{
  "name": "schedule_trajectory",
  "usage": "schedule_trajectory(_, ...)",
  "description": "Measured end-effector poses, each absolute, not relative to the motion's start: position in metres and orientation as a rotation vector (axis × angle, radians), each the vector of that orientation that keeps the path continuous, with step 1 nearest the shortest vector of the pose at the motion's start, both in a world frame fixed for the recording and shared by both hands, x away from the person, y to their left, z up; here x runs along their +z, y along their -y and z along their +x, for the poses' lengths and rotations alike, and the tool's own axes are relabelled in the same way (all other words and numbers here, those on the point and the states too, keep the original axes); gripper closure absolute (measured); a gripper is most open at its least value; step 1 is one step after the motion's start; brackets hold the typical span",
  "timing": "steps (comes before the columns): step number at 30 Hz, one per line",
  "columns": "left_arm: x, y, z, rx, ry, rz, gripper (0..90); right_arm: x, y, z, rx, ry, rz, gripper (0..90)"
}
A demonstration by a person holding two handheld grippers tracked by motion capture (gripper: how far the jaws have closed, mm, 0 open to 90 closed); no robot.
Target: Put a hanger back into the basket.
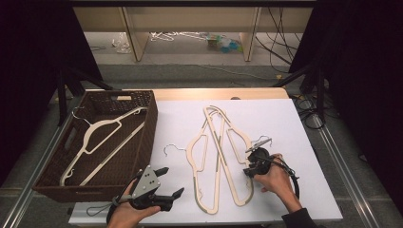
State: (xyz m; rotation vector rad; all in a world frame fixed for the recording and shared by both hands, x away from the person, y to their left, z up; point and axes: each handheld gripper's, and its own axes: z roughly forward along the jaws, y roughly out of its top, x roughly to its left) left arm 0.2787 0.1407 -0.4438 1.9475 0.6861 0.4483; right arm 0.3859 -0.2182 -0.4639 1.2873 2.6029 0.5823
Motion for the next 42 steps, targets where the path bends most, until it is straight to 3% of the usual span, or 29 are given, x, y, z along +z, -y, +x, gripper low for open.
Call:
schedule_trajectory(11, -0.444, -0.141, 0.279, 0.457, -0.678, 1.954, 20.3, -0.461, 0.228, 0.387, 0.622, -2.621, 1.360, 72.0)
schedule_trajectory(14, -0.444, -0.140, 0.279, 0.458, -0.671, 1.965, 20.5, -0.462, 0.229, 0.389, 0.628, -2.562, 1.432, 68.3)
schedule_trajectory(16, -0.445, -0.137, 0.278, 0.442, -0.680, 1.953, 20.7, -0.462, 0.221, 0.389, 0.573, -2.565, 1.426, 60.9)
schedule_trajectory(24, -0.445, -0.137, 0.277, 0.454, -0.674, 1.963, 21.3, -0.462, 0.220, 0.392, 0.560, -2.541, 1.526, 59.4)
schedule_trajectory(26, -0.444, -0.137, 0.278, 0.449, -0.680, 1.955, 21.7, -0.461, 0.215, 0.391, 0.553, -2.528, 1.555, 53.8)
schedule_trajectory(28, -0.445, -0.137, 0.279, 0.448, -0.677, 1.957, 21.7, -0.461, 0.215, 0.391, 0.557, -2.544, 1.539, 53.8)
schedule_trajectory(30, -0.445, -0.138, 0.278, 0.458, -0.665, 1.973, 21.7, -0.461, 0.214, 0.392, 0.533, -2.543, 1.513, 57.2)
schedule_trajectory(32, -0.445, -0.137, 0.279, 0.459, -0.670, 1.968, 21.8, -0.459, 0.216, 0.394, 0.495, -2.562, 1.504, 66.5)
schedule_trajectory(40, -0.444, -0.138, 0.279, 0.475, -0.659, 1.982, 22.1, -0.460, 0.219, 0.394, 0.501, -2.568, 1.466, 72.3)
schedule_trajectory(42, -0.444, -0.138, 0.279, 0.462, -0.676, 1.958, 22.1, -0.460, 0.224, 0.396, 0.539, -2.587, 1.415, 78.0)
